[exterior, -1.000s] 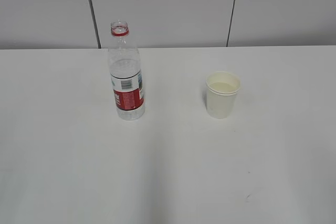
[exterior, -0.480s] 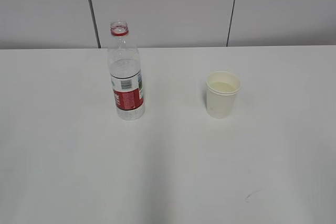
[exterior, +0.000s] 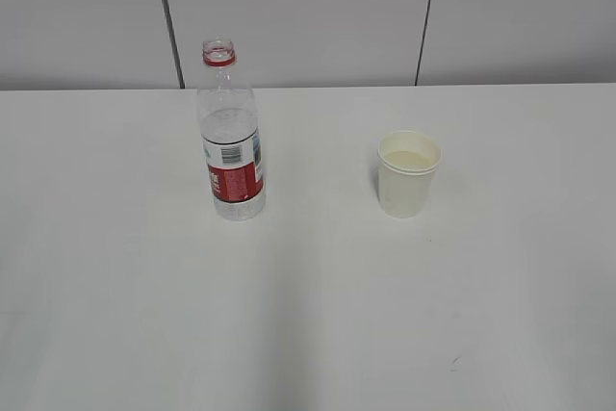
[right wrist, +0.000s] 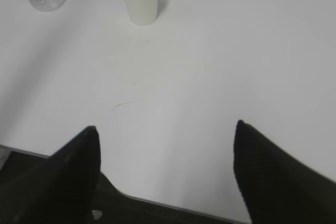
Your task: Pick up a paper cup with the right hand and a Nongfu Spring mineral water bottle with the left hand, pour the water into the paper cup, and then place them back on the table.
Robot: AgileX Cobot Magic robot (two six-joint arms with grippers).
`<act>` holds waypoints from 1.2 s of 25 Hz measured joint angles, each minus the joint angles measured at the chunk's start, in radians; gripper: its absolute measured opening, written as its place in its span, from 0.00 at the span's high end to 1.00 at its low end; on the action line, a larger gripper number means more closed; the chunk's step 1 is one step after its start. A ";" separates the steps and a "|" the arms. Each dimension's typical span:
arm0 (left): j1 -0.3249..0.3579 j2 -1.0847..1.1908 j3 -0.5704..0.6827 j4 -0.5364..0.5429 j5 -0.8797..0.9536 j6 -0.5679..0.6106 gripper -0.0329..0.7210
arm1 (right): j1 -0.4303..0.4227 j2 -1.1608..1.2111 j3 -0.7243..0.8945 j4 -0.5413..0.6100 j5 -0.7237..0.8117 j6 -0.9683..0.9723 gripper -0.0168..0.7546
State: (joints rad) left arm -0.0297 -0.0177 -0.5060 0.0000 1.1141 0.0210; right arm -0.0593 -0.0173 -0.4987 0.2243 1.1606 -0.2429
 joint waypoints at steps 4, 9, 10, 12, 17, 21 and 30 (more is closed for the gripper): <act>0.000 0.000 0.000 0.000 0.000 0.000 0.28 | 0.000 0.000 0.000 0.000 0.000 0.000 0.21; 0.000 0.000 0.000 0.000 0.000 0.000 0.28 | 0.000 0.000 0.000 0.000 0.000 0.000 0.21; 0.000 0.000 0.000 0.000 0.000 0.000 0.28 | 0.000 0.000 0.000 -0.001 0.000 0.000 0.21; 0.000 0.000 0.000 0.000 0.000 0.000 0.28 | 0.000 0.000 0.000 -0.002 0.000 0.000 0.21; 0.000 0.000 0.000 0.000 0.000 0.000 0.28 | 0.000 0.000 0.000 -0.002 0.000 0.001 0.21; 0.000 0.000 0.000 0.000 0.000 0.000 0.28 | 0.000 0.000 0.000 -0.002 0.000 0.001 0.21; 0.000 0.000 0.000 0.000 0.000 0.000 0.28 | 0.000 0.000 0.000 -0.002 0.000 0.001 0.21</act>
State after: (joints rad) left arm -0.0297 -0.0177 -0.5060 0.0000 1.1141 0.0210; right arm -0.0593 -0.0173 -0.4987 0.2220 1.1606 -0.2423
